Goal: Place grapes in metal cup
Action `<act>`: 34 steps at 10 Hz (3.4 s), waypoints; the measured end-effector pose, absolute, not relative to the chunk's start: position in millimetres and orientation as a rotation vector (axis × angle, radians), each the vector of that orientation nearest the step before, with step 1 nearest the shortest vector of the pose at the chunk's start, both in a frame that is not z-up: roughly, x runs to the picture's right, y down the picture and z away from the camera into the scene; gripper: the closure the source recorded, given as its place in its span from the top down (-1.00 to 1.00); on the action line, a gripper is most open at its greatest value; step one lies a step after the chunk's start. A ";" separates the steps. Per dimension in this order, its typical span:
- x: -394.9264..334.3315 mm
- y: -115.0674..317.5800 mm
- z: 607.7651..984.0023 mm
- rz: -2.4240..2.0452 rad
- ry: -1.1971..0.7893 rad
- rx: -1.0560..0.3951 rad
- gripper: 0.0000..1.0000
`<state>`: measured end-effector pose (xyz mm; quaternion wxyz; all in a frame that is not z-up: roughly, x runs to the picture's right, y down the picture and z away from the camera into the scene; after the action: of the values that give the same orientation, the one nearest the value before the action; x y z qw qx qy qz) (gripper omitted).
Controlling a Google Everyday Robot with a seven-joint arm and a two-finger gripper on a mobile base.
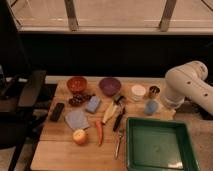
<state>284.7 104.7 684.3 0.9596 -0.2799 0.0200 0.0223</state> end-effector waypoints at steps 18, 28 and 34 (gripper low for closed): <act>113.5 9.6 705.2 -0.323 -0.326 -0.300 0.30; 5.1 6.6 768.8 -0.494 -0.503 -0.320 0.30; -80.8 31.7 834.4 -0.563 -0.675 -0.402 0.30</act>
<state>-80.8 31.7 834.4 0.8854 -0.1935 -0.3246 -0.2709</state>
